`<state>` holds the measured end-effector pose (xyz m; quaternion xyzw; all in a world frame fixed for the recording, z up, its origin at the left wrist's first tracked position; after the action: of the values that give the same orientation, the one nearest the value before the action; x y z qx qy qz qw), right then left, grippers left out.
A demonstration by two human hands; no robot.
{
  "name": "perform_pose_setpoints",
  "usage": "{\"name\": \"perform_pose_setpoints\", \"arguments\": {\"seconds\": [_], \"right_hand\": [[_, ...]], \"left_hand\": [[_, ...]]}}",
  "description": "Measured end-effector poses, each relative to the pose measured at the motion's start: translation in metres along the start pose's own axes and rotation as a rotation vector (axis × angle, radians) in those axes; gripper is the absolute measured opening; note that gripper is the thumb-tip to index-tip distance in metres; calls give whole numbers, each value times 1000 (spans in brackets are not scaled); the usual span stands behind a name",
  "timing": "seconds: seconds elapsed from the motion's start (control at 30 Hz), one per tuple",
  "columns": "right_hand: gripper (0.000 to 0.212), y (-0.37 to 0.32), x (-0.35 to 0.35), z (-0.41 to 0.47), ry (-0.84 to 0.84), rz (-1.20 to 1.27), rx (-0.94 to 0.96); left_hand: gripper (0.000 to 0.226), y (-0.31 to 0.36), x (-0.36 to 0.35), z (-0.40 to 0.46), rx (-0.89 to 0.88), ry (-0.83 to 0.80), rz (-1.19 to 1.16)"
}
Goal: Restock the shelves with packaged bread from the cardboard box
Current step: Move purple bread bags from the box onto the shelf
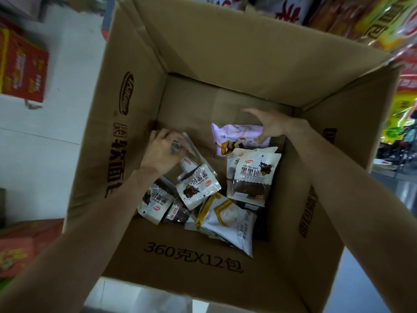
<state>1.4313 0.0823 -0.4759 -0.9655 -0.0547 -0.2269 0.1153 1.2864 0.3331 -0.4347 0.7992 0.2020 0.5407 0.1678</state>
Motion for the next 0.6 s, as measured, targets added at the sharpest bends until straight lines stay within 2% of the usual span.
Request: {"name": "perform_pose_setpoints", "arguments": {"seconds": [0.07,0.13,0.23,0.3,0.43,0.53,0.6], "right_hand": [[92,6,-4,-6,86,-93,-69],[70,9,-9,-15,171,-164,-101],[47,6,-6,-30,308,106,-27],[46,3,1,-44,420,237,8],[51,-5,16,-85,631,448,94],[53,-9,24,-128,745,696,118],[50,-10,27,-159,811,860,118]], "left_hand": [[37,-2,0,0,63,-36,-14],[41,-1,0,0,76,-54,-16],[45,-2,-1,-1,47,-78,-6],[43,-4,0,-3,20,-52,18],[19,-8,13,-8,-4,-2,99],[15,7,29,-14,-140,43,121],[14,19,44,-18,-168,79,95]]}}
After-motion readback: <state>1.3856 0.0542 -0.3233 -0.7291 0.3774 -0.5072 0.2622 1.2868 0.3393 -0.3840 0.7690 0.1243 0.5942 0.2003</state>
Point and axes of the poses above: each hand's wrist, its own z-axis towards the middle knuckle, its own x-axis out of the back of the hand, y = z × x, the point moved 5 cm from there along z, towards the middle knuckle, and after that the axes turned 9 degrees about -x, right-handed, at the moved point
